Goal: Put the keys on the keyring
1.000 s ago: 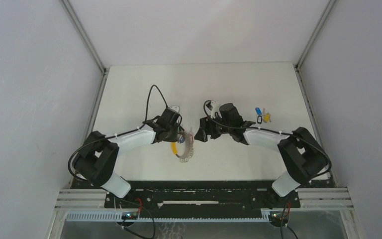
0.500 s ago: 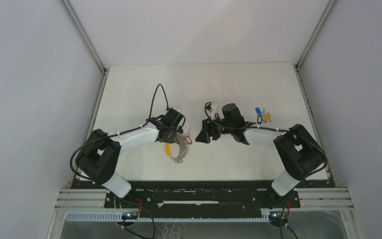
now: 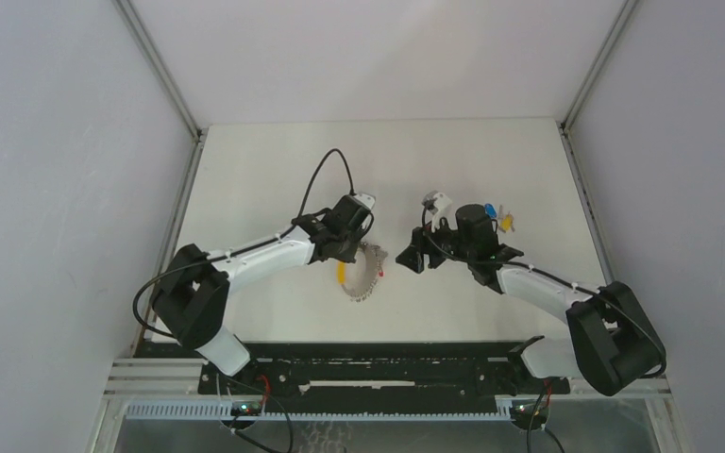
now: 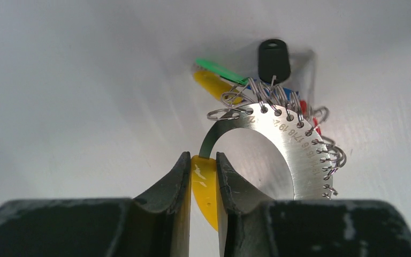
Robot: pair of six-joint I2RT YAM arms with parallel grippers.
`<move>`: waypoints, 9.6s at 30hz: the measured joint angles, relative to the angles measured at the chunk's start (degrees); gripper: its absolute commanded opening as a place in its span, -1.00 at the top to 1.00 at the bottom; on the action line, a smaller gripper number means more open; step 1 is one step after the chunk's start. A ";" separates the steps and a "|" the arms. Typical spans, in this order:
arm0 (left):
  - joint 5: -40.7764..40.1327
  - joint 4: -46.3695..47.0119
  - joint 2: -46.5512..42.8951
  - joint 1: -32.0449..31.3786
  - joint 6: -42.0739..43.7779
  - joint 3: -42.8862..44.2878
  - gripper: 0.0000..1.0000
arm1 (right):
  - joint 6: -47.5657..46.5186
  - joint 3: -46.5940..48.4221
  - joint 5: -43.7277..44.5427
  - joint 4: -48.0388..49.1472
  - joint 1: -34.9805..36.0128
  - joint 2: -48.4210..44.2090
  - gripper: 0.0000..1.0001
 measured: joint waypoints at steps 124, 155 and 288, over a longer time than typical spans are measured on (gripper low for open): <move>25.24 14.60 -4.90 11.30 -13.09 -20.00 0.46 | -9.22 21.64 0.96 -6.51 18.08 28.57 0.77; 26.29 17.84 -5.66 11.93 -14.64 -22.03 0.47 | -2.40 21.75 4.07 -7.34 16.96 28.79 0.77; 18.45 12.33 -34.12 -2.19 10.64 -17.84 0.99 | 11.96 7.69 -6.27 1.05 3.21 -4.94 0.35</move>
